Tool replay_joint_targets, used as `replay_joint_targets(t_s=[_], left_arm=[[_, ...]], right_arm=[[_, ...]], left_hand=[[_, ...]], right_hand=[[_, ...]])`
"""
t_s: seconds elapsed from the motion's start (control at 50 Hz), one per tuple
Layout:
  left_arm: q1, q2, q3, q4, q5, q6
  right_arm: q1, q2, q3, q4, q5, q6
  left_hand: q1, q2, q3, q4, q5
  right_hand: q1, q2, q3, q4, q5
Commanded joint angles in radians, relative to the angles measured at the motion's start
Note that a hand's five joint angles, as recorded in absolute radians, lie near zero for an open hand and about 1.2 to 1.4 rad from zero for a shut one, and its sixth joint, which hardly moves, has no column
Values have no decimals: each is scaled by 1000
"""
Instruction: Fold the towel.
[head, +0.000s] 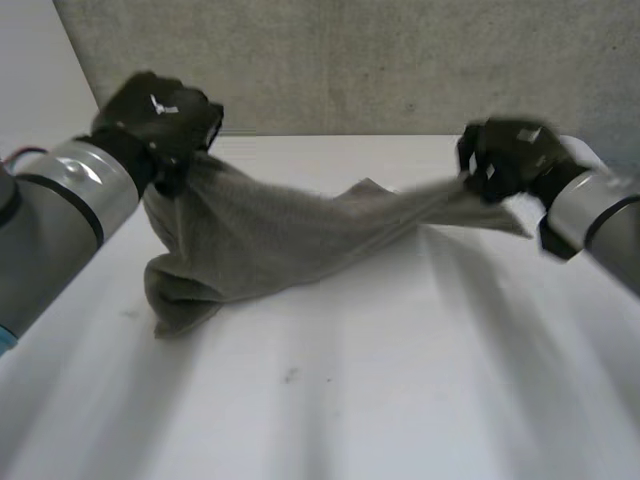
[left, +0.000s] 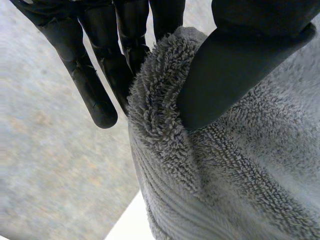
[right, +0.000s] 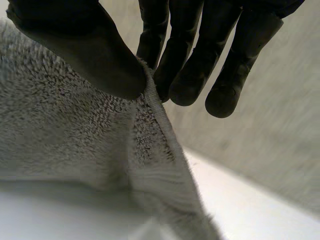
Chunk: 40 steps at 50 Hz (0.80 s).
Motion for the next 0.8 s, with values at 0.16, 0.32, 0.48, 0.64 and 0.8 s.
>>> replay_joint_targets(t_s=[0.16,0.32,0.48,0.64,0.8], left_arm=[[10,121,0,55,-11,-147],[64,103,-99,54,-2,-152],[69,-116,-90,64,3,-149],[66,-319,174,124,0,-153],[67,-390,521,253,-34,-216]], right_arm=[[-34,-290,-175,208,13,-252],[72,-111,-280,507,12,-426],[109,136,-356,550,19,-468],[112,348,-604,529,62,-465],[115,443,-982,328,78,-457]], left_hand=[[225,182,184,179,209],[225,182,184,179,209],[225,182,184,179,209],[225,182,184,179,209],[225,182,184,179,209]], right_hand=[[74,76,70,58,54],[74,76,70,58,54],[74,76,70,58,54],[74,76,70,58,54],[74,76,70,58,54]])
